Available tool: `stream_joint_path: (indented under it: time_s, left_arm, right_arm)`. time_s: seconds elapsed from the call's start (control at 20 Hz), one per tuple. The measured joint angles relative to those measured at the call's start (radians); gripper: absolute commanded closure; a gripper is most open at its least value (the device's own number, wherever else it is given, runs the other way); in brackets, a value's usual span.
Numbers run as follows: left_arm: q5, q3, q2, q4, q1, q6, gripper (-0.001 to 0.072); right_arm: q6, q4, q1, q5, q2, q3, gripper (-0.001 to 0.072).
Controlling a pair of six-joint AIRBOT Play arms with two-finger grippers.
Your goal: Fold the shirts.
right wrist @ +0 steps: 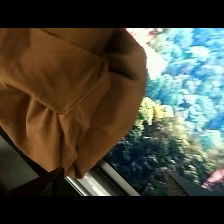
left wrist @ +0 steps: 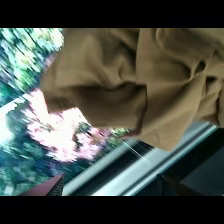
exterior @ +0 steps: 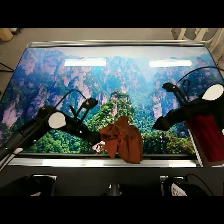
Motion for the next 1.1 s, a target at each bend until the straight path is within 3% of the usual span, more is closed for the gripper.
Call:
stream_joint_path:
  time_s: [0.3,0.6,0.65,0.7,0.75,1.1]
  left_arm:
    - [0.229,-0.183,-0.086,-0.246,-0.055,0.008,0.0034]
    - [0.351,-0.21,-0.195,-0.427,-0.075,0.089,0.0054]
    - [0.372,-0.211,-0.209,-0.459,-0.076,0.102,0.0273]
    - [0.391,-0.212,-0.222,-0.476,-0.077,0.109,0.0557]
    - [0.406,-0.214,-0.23,-0.483,-0.077,0.116,0.067]
    - [0.463,-0.202,-0.223,-0.546,-0.076,0.136,0.068]
  right_arm:
    - [-0.064,0.059,0.0,-0.079,-0.002,-0.196,0.0014]
    - [-0.076,0.073,0.0,-0.124,-0.001,-0.275,0.0012]
    - [-0.077,0.074,0.0,-0.132,-0.001,-0.287,0.0013]
    - [-0.079,0.074,0.0,-0.144,-0.001,-0.301,0.0013]
    - [-0.079,0.074,0.0,-0.151,-0.001,-0.315,0.0014]
    - [-0.144,0.188,0.0,-0.218,-0.009,-0.436,0.0023]
